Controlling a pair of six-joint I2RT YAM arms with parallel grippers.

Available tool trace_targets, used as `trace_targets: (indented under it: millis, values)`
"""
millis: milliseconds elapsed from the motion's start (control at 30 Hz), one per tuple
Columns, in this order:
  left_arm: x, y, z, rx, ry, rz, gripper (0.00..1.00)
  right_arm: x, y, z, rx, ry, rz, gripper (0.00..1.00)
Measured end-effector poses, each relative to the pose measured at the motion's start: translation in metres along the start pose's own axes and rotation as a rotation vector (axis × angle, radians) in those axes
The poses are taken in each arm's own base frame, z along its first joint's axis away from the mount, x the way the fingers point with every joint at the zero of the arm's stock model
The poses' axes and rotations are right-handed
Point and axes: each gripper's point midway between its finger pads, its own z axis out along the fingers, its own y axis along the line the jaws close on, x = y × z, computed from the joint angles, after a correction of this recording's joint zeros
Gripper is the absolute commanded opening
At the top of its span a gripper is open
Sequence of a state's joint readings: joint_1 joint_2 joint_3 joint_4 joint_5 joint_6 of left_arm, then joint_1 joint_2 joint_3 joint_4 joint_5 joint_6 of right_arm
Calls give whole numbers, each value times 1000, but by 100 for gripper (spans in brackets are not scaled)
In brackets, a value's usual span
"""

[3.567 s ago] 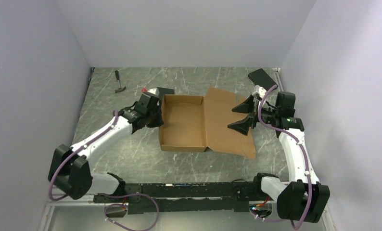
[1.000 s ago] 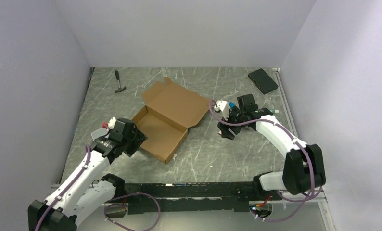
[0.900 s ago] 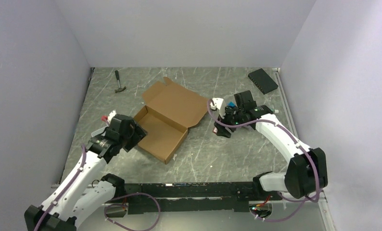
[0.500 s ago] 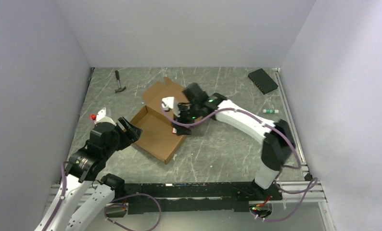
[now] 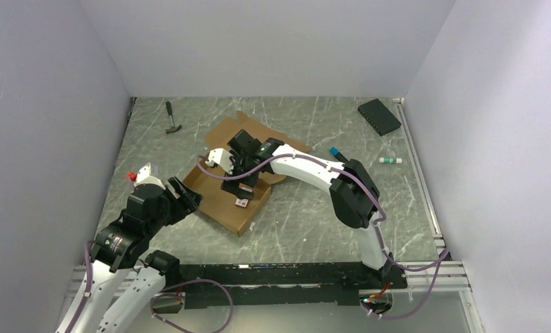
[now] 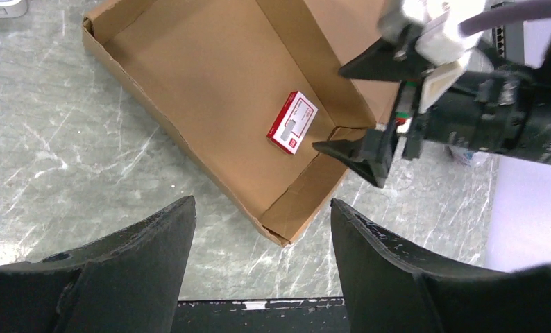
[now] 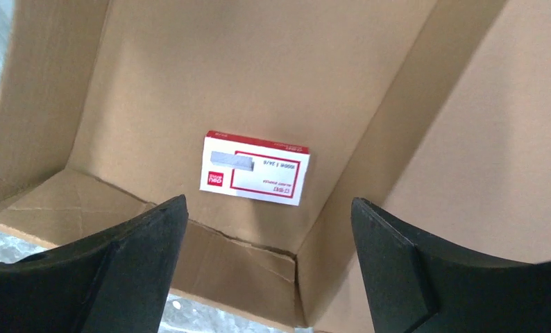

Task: Fold the paper box

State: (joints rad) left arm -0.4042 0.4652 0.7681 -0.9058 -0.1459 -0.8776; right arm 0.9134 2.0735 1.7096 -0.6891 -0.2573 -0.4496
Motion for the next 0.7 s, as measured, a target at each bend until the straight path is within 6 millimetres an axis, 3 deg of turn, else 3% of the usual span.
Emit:
trace_targets:
  millis: [233,333,433,500,567,633,700]
  values:
    - [7,2,4,2,24,3,83,-19,2,-36,9,-55,-37,96]
    - [10,-2,8,27,37,10,90,-24,14,-78,-29,-104,-101,96]
    - [12,-11,13,66,52,33,95,-15,24,-141,-68,-216,-146,99]
    - [12,-18,19,92,67,61,99,7,9,-183,-25,-296,-105,99]
    - [13,-25,29,103,90,102,100,45,-16,-214,68,-339,-9,99]
    - [15,-28,40,99,123,150,99,95,-41,-227,173,-337,117,99]
    - [14,-32,49,93,156,213,100,142,-50,-223,227,-309,241,99]
